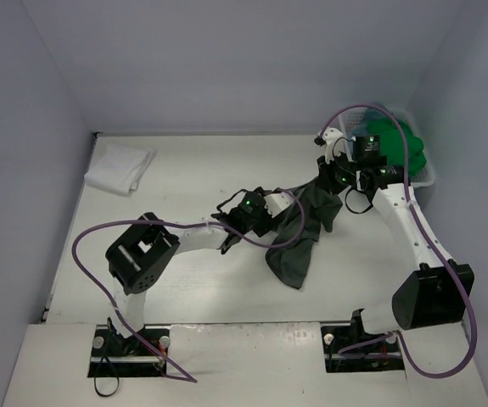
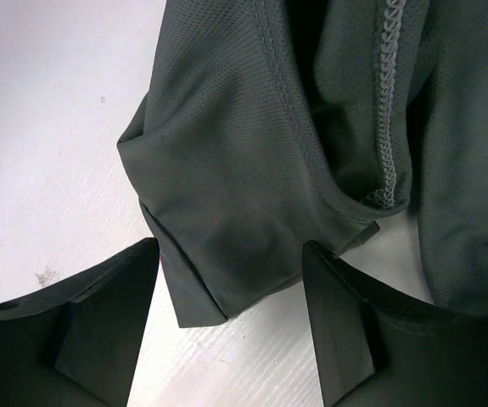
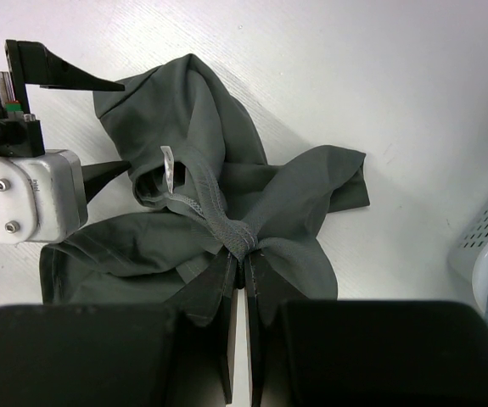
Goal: Fold and stack the t-shirts
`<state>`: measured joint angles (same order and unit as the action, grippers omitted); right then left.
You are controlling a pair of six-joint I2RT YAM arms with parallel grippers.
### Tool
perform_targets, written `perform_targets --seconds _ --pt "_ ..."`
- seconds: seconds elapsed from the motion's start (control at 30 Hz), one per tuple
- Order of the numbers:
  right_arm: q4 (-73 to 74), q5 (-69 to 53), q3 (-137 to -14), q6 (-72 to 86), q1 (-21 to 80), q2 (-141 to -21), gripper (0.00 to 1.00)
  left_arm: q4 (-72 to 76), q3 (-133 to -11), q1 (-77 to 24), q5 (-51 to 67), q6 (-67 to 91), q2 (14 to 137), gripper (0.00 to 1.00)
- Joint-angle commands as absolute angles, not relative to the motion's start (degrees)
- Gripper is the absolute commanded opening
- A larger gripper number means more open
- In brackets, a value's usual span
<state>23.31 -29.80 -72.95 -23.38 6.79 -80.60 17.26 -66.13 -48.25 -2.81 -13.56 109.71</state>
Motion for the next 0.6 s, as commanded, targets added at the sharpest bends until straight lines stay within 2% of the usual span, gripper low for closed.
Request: perform_targets --seconds 0.0,0.57 --pt "19.34 -29.62 -74.0 -22.5 6.5 -81.12 0.0 18.55 -69.52 -48.52 -1.67 -11.08 107.23 0.63" --pt "17.49 -29.18 -74.09 -21.71 5.45 -82.53 0.0 15.91 -67.24 -49.92 0.96 -8.44 104.24 0.63"
